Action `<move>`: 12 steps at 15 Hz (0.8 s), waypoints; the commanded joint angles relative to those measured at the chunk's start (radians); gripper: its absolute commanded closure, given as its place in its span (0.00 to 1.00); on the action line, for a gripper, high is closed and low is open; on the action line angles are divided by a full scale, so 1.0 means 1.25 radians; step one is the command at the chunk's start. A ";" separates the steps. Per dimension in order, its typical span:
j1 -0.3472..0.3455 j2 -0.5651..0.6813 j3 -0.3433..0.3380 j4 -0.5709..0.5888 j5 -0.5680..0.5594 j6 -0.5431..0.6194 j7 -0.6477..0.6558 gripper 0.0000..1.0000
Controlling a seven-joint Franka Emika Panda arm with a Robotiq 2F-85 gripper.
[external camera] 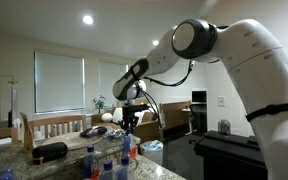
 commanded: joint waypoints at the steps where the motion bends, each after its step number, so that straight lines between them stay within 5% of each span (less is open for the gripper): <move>1: -0.015 0.019 0.007 0.019 0.019 -0.003 -0.006 0.87; 12: -0.031 0.061 0.011 0.046 0.042 -0.012 -0.017 0.88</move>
